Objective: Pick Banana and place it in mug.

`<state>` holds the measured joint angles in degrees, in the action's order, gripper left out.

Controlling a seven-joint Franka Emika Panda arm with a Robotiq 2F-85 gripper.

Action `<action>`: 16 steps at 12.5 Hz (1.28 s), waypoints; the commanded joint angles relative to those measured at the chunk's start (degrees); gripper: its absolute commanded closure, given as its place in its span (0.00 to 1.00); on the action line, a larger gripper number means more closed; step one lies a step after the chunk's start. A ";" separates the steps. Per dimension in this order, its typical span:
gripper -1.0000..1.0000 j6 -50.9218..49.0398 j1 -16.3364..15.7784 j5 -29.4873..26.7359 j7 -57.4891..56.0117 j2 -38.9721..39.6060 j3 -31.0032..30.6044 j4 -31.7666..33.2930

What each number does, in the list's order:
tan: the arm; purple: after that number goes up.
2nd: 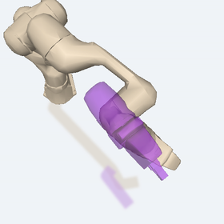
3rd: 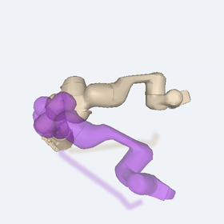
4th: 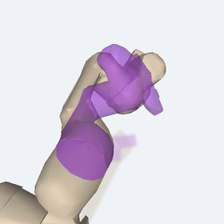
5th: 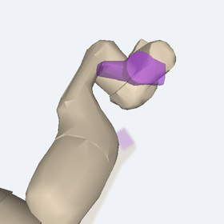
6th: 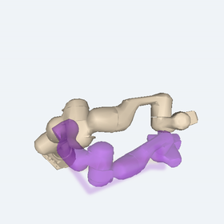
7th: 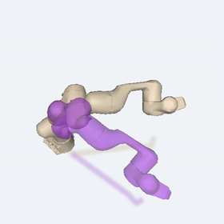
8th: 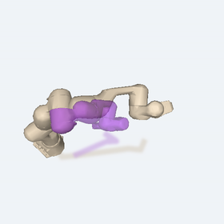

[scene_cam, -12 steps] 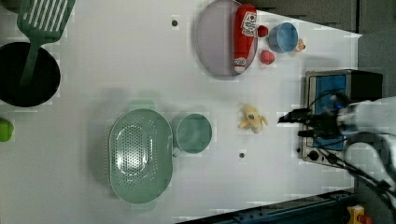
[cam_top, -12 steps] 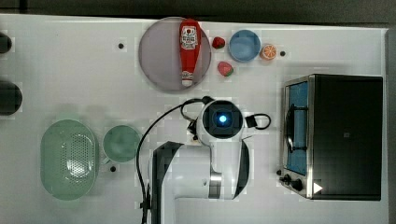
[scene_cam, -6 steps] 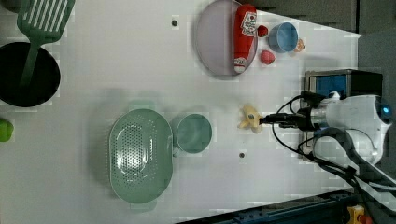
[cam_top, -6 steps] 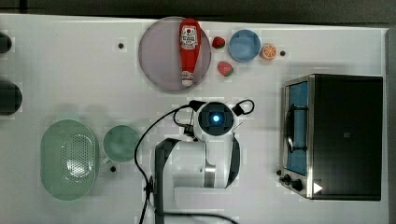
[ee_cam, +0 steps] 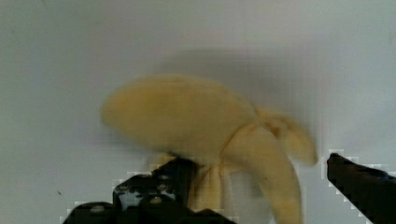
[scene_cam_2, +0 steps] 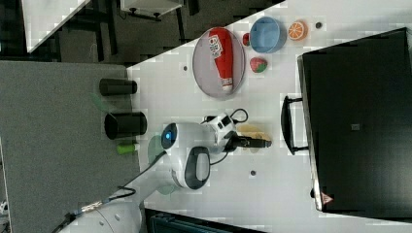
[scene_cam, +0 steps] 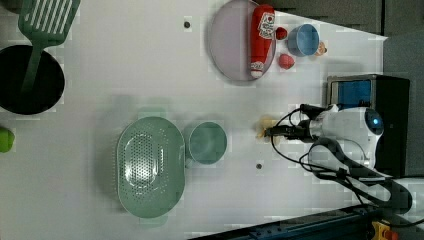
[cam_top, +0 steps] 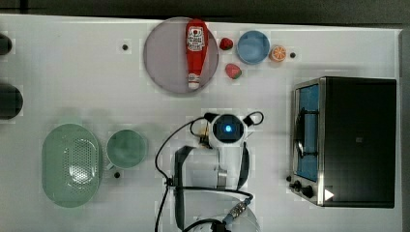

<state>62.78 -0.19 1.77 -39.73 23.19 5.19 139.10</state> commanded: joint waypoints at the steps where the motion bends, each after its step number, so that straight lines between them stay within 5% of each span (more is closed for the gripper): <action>1: 0.00 3.46 0.08 -0.23 -3.07 -0.66 -1.77 -0.88; 3: 0.04 6.15 0.05 -0.23 -3.07 -0.13 -1.77 -0.53; 9: 0.69 6.56 0.12 -0.31 -3.05 -1.92 -1.74 0.48; 13: 0.69 3.25 0.57 -0.35 -3.05 -8.94 -1.23 1.03; 16: 0.69 -8.45 0.81 -0.39 -2.98 -18.84 -0.77 -0.60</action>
<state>54.25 0.64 1.86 -40.85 9.89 3.48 141.23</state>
